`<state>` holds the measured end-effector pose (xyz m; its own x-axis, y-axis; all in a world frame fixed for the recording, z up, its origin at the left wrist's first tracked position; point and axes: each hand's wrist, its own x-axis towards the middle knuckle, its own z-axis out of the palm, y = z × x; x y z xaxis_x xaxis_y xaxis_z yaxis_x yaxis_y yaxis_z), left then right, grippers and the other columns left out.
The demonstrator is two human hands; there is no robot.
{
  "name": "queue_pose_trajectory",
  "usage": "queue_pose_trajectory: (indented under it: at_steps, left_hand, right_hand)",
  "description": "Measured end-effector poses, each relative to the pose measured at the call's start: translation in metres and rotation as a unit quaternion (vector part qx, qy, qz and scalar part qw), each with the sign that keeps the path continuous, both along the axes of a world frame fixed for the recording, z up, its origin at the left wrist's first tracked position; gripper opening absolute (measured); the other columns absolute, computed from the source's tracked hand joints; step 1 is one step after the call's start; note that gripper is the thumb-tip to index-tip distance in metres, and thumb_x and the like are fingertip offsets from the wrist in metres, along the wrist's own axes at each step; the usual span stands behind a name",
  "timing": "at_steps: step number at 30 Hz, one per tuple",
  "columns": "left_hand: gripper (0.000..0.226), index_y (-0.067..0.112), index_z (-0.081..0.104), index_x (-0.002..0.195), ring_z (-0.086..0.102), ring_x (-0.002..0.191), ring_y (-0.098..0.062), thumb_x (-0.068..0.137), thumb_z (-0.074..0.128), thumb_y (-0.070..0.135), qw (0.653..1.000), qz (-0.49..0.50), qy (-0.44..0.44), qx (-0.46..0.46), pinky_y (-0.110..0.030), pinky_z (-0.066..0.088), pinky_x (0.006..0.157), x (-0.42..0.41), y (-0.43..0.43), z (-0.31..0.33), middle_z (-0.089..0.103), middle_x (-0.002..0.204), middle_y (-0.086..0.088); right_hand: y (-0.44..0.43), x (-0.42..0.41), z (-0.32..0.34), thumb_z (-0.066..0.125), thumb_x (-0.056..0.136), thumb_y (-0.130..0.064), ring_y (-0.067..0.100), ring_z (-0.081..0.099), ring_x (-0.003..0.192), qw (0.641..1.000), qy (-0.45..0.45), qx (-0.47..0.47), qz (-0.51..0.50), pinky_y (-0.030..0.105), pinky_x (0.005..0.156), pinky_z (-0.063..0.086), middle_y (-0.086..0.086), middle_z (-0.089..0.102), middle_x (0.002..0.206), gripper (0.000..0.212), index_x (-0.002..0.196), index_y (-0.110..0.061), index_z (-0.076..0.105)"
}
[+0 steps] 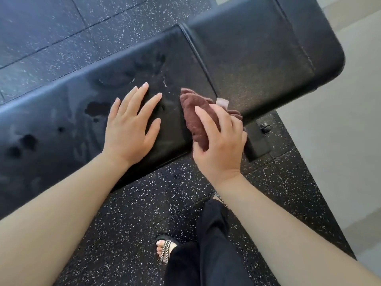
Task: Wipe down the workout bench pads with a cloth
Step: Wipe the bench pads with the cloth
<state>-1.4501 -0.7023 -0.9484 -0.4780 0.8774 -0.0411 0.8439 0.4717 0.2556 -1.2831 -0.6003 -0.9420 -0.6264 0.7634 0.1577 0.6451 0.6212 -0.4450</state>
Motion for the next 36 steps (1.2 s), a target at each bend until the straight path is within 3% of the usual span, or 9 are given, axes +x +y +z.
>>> queue_pose_trajectory:
  at_steps: [5, 11, 16, 20, 25, 32, 36]
  left_hand:
    - [0.053, 0.024, 0.038, 0.141, 0.025, 0.139, -0.026, 0.091, 0.034, 0.040, 1.000, -0.012, 0.010, -0.008, -0.051, 0.016, 0.110, -0.014, -0.022, 0.000, 0.029, 0.152, -0.007]
    - [0.052, 0.024, 0.038, 0.140, 0.024, 0.138, -0.031, 0.090, 0.036, 0.039, 0.997, 0.074, 0.016, -0.001, -0.055, 0.017, 0.111, -0.044, -0.022, 0.000, 0.026, 0.152, -0.011]
    - [0.053, 0.024, 0.042, 0.138, 0.032, 0.131, -0.034, 0.089, 0.034, 0.043, 0.998, 0.045, 0.044, -0.002, -0.054, 0.023, 0.108, -0.076, -0.011, -0.004, 0.034, 0.147, -0.012]
    - [0.053, 0.021, 0.041, 0.137, 0.037, 0.128, -0.033, 0.089, 0.033, 0.042, 0.993, 0.112, 0.026, 0.000, -0.052, 0.024, 0.108, -0.103, 0.027, -0.005, 0.043, 0.140, -0.011]
    - [0.049, 0.020, 0.049, 0.130, 0.052, 0.106, -0.035, 0.088, 0.035, 0.042, 0.991, 0.135, 0.015, -0.007, -0.043, 0.035, 0.090, -0.112, 0.036, -0.008, 0.060, 0.119, -0.011]
    - [0.048, 0.021, 0.050, 0.128, 0.053, 0.103, -0.028, 0.086, 0.036, 0.042, 0.991, 0.130, -0.015, -0.017, -0.041, 0.034, 0.090, -0.111, 0.035, -0.003, 0.060, 0.117, -0.003]
    - [0.049, 0.022, 0.050, 0.127, 0.053, 0.102, -0.027, 0.086, 0.035, 0.042, 0.990, 0.133, -0.023, -0.030, -0.040, 0.033, 0.089, -0.112, 0.037, 0.001, 0.059, 0.116, -0.001]
  right_hand:
    - [0.027, -0.029, 0.010, 0.058, 0.070, -0.026, 0.031, 0.053, 0.101, 0.999, -0.012, 0.006, 0.042, 0.044, 0.076, 0.043, 0.002, 0.059, 0.121, 0.047, 0.117, -0.026, 0.061]
    - [0.022, -0.037, 0.011, 0.059, 0.071, -0.025, 0.031, 0.051, 0.106, 0.999, -0.018, 0.003, 0.044, 0.044, 0.077, 0.044, 0.002, 0.056, 0.124, 0.050, 0.121, -0.026, 0.058]
    - [0.008, -0.035, 0.009, 0.062, 0.070, -0.024, 0.032, 0.051, 0.107, 0.996, -0.023, -0.006, 0.081, 0.047, 0.076, 0.045, 0.005, 0.057, 0.123, 0.051, 0.121, -0.025, 0.058]
    - [0.040, -0.090, 0.012, 0.063, 0.072, -0.024, 0.032, 0.049, 0.110, 0.997, -0.025, -0.010, 0.070, 0.047, 0.080, 0.041, 0.004, 0.056, 0.124, 0.050, 0.121, -0.027, 0.058]
    - [0.069, -0.165, 0.012, 0.060, 0.076, -0.029, 0.030, 0.045, 0.114, 0.997, -0.058, -0.008, 0.050, 0.048, 0.085, 0.040, 0.002, 0.051, 0.130, 0.050, 0.126, -0.028, 0.052]
    - [0.035, -0.113, 0.019, 0.055, 0.074, -0.030, 0.030, 0.050, 0.111, 0.989, -0.079, -0.010, 0.122, 0.045, 0.077, 0.044, 0.004, 0.054, 0.129, 0.051, 0.125, -0.028, 0.053]
    - [0.064, -0.143, 0.019, 0.053, 0.073, -0.031, 0.030, 0.051, 0.109, 0.990, -0.095, 0.005, 0.104, 0.044, 0.077, 0.041, 0.003, 0.056, 0.124, 0.049, 0.122, -0.026, 0.056]
